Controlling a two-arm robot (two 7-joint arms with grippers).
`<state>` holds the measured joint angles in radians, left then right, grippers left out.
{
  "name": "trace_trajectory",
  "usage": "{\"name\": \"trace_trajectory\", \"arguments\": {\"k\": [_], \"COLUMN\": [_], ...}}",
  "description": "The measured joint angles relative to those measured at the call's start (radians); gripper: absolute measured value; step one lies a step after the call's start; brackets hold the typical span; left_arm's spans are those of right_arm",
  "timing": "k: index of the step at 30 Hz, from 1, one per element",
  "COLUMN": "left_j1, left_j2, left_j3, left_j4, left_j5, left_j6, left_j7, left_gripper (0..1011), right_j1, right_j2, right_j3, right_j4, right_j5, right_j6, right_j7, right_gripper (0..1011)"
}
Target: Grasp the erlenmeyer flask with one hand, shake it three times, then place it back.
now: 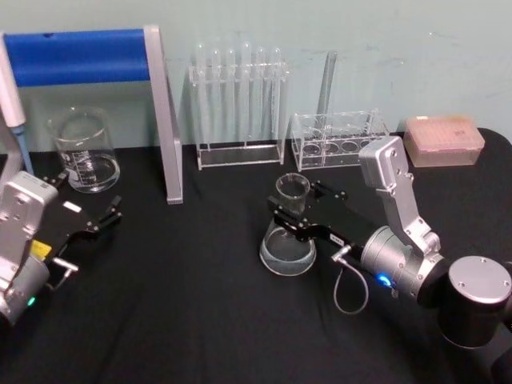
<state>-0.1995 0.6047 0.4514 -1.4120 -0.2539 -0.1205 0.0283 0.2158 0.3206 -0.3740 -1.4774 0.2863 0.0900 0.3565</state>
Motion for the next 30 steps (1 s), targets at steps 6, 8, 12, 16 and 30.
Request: {"name": "trace_trajectory", "arguments": {"k": [6, 8, 12, 16, 30], "left_j1": [0.0, 0.0, 0.0, 0.0, 0.0], "left_j2": [0.0, 0.0, 0.0, 0.0, 0.0], "left_j3": [0.0, 0.0, 0.0, 0.0, 0.0], "left_j4": [0.0, 0.0, 0.0, 0.0, 0.0], "left_j5": [0.0, 0.0, 0.0, 0.0, 0.0], "left_j6": [0.0, 0.0, 0.0, 0.0, 0.0], "left_j7": [0.0, 0.0, 0.0, 0.0, 0.0], "left_gripper": [1001, 1001, 1001, 1001, 1001], "right_j1": [0.0, 0.0, 0.0, 0.0, -0.056], "right_j2": [0.0, 0.0, 0.0, 0.0, 0.049], "right_j3": [0.0, 0.001, 0.001, 0.001, 0.028], "right_j4": [0.0, 0.0, 0.0, 0.0, -0.055], "right_j5": [0.0, 0.001, 0.001, 0.001, 0.033], "right_j6": [0.0, 0.0, 0.0, 0.0, 0.0], "right_j7": [0.0, 0.0, 0.0, 0.0, 0.024], "right_gripper": [782, 847, 982, 1000, 1000]}}
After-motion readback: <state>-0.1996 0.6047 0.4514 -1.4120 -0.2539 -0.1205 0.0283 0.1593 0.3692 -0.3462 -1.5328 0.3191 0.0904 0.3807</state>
